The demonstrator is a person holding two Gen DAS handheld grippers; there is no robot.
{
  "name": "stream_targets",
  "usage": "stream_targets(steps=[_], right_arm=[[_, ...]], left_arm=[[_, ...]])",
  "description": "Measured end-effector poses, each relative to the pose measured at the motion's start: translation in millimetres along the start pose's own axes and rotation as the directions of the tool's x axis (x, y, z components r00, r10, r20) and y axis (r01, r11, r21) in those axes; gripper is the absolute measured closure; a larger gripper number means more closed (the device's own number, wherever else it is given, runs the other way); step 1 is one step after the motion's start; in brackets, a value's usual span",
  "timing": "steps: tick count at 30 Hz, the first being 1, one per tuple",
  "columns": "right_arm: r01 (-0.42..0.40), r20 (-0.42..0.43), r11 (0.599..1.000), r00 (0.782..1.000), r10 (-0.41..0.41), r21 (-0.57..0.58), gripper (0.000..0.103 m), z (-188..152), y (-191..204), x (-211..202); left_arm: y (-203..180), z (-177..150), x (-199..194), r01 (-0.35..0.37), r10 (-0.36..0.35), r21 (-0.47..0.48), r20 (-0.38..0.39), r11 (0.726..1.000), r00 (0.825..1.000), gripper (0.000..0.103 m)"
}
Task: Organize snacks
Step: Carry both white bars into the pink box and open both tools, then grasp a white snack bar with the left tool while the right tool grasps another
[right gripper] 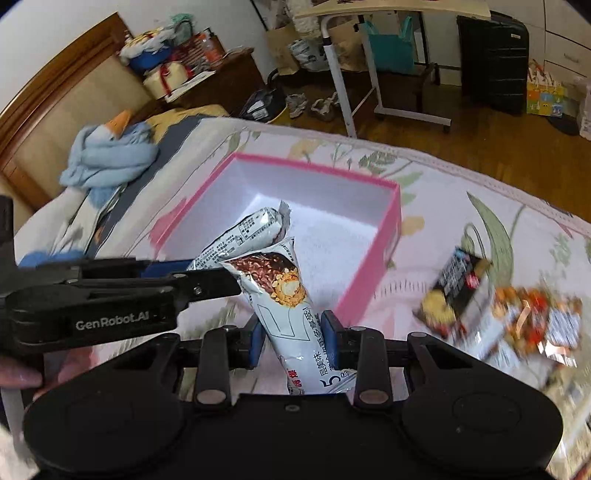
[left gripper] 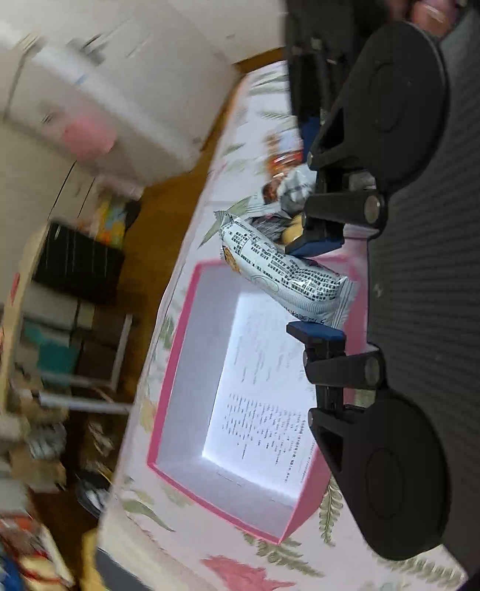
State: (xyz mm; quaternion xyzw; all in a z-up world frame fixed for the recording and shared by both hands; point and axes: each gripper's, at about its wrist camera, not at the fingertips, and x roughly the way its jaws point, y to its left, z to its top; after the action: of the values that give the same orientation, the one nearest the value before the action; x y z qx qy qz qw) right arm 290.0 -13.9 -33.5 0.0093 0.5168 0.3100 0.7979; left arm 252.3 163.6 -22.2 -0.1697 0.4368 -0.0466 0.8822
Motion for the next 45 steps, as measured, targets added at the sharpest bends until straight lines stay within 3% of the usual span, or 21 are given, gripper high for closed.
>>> stream_targets(steps=[5, 8, 14, 17, 20, 24, 29, 34, 39, 45], right_arm=[[-0.007, 0.009, 1.0, 1.0, 0.007, 0.013, 0.065, 39, -4, 51], [-0.021, -0.031, 1.0, 0.999, 0.021, -0.004, 0.065, 54, -4, 85], [0.072, -0.062, 0.993, 0.995, -0.078, -0.098, 0.067, 61, 0, 136], [0.096, -0.086, 0.985, 0.99, -0.109, -0.141, 0.068, 59, 0, 153], [0.114, -0.113, 0.981, 0.985, -0.132, -0.154, 0.075, 57, -2, 168], [0.159, -0.085, 0.966, 0.98, -0.18, -0.206, 0.079, 51, -2, 174], [0.129, -0.045, 0.966, 0.989, -0.143, -0.225, 0.077, 38, 4, 144], [0.115, 0.039, 0.973, 0.993, -0.109, -0.198, 0.077, 17, 3, 81], [0.094, 0.135, 0.987, 0.988, -0.076, -0.134, 0.075, -11, -7, -3], [0.113, 0.188, 0.989, 0.978, -0.094, -0.097, 0.073, -50, -23, -74]], left_arm=[[44, 27, 54, 0.019, -0.027, -0.242, -0.031, 0.97, 0.999, 0.066], [66, 33, 80, 0.002, -0.018, -0.305, -0.047, 0.952, 0.999, 0.067], [101, 38, 130, -0.019, -0.031, -0.421, -0.113, 0.907, 0.993, 0.067], [107, 31, 148, -0.056, -0.006, -0.429, -0.142, 0.902, 0.99, 0.067], [107, 26, 163, -0.084, 0.012, -0.427, -0.168, 0.901, 0.986, 0.067], [106, 23, 180, -0.111, 0.038, -0.426, -0.177, 0.898, 0.984, 0.066], [95, 22, 180, -0.155, 0.101, -0.347, -0.167, 0.925, 0.981, 0.05], [74, 22, 140, -0.161, 0.146, -0.203, -0.089, 0.966, 0.985, 0.049], [39, 11, 78, -0.104, 0.103, -0.027, -0.029, 0.994, 0.994, 0.049], [-13, -15, 16, -0.029, 0.024, 0.131, 0.042, 0.991, 0.999, 0.051]])
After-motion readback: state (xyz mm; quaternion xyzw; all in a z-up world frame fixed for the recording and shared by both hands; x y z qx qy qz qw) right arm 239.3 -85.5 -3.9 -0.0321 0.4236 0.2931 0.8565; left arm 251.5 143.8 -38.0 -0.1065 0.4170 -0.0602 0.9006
